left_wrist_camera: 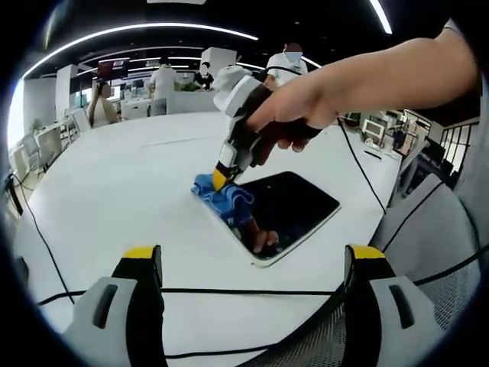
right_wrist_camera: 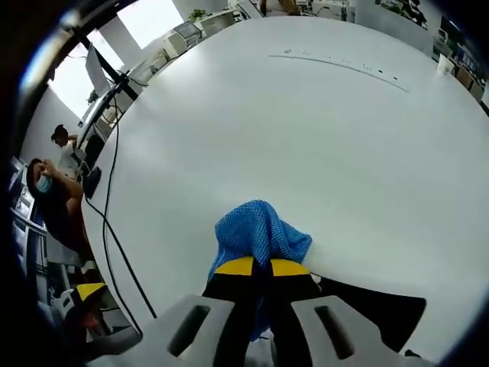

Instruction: Wipe the mirror surface with the cleaning cloth until all visible marks leave the cleaned area.

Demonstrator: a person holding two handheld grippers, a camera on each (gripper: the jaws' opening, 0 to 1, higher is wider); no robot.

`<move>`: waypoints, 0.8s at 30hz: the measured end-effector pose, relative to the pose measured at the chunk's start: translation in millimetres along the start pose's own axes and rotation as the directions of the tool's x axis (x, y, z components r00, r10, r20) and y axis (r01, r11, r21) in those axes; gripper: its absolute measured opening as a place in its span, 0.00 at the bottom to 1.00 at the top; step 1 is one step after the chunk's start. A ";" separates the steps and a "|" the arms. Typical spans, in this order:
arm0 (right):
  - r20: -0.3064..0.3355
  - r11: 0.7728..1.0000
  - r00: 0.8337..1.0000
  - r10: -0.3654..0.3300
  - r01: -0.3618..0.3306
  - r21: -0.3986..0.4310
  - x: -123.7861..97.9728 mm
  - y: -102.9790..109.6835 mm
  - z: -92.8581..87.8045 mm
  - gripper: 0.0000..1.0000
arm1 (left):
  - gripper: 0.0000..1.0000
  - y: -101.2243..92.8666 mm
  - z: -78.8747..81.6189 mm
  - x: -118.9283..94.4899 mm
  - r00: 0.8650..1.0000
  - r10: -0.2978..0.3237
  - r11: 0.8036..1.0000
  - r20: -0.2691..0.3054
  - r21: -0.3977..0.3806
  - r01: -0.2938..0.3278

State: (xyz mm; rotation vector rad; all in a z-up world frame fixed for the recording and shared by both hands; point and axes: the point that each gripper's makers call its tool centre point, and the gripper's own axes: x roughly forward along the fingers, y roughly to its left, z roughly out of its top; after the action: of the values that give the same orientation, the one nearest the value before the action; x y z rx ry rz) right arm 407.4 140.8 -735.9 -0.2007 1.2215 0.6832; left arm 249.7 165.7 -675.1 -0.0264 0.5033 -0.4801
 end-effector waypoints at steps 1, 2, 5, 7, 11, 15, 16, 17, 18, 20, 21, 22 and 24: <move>0.000 1.000 1.000 0.000 0.000 -0.001 0.1 -0.1 0.1 0.00 | 0.99 -0.2 0.2 -0.2 1.000 0.000 1.000 -0.001 0.001 0.000; -0.002 1.000 1.000 0.001 -0.001 -0.001 4.7 -2.5 3.1 0.00 | 0.99 -0.2 0.3 -0.3 1.000 0.001 1.000 -0.001 0.002 -0.001; -0.003 1.000 1.000 0.002 -0.002 0.002 5.8 -4.9 3.5 0.00 | 0.99 0.8 0.6 -0.4 1.000 0.004 1.000 0.001 -0.001 -0.004; -0.004 1.000 1.000 -0.002 0.002 0.007 4.0 -7.3 1.8 0.00 | 0.99 1.1 0.8 -0.6 1.000 0.006 1.000 0.002 -0.002 -0.006; -0.005 1.000 1.000 -0.007 0.007 0.003 -0.8 -8.2 -2.3 0.00 | 0.99 0.8 1.5 -0.9 1.000 0.006 1.000 0.002 -0.001 -0.006; -0.002 1.000 1.000 -0.011 0.011 0.006 -1.4 -12.2 -3.2 0.00 | 0.99 0.4 1.8 -0.9 1.000 0.005 1.000 0.002 0.001 -0.005; -0.001 1.000 1.000 -0.012 0.012 0.006 -0.7 -13.7 -3.0 0.00 | 0.99 0.3 1.6 -0.9 1.000 0.005 1.000 0.001 0.002 -0.005; -0.002 1.000 1.000 -0.014 0.014 0.008 -0.8 -14.6 -3.1 0.00 | 0.99 0.3 1.6 -0.8 1.000 0.005 1.000 0.001 0.003 -0.005; -0.002 1.000 1.000 -0.017 0.017 0.008 -1.3 -15.3 -3.8 0.00 | 0.99 0.2 1.7 -0.7 1.000 0.005 1.000 0.001 0.004 -0.005; -0.003 1.000 1.000 -0.020 0.020 0.006 -0.6 -16.8 -3.5 0.00 | 0.99 0.1 1.5 -0.7 1.000 0.004 1.000 0.000 0.005 -0.004; -0.003 1.000 1.000 -0.020 0.020 0.004 -0.3 -17.5 -3.5 0.00 | 0.99 -0.2 1.6 -0.8 1.000 0.003 1.000 -0.001 0.005 -0.003; -0.003 1.000 1.000 -0.021 0.021 0.003 -0.4 -18.5 -3.7 0.00 | 0.99 -0.4 1.5 -0.8 1.000 0.003 1.000 -0.002 0.007 -0.003; -0.002 1.000 1.000 -0.024 0.024 0.004 -3.5 -19.1 -6.1 0.00 | 0.99 -0.7 1.3 -0.5 1.000 0.002 1.000 -0.003 0.009 -0.002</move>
State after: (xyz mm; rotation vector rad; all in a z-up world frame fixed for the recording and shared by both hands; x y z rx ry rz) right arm 413.1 121.5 -738.9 -0.2126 1.2203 0.6603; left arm 249.6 165.2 -673.6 -0.0166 0.5042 -0.4809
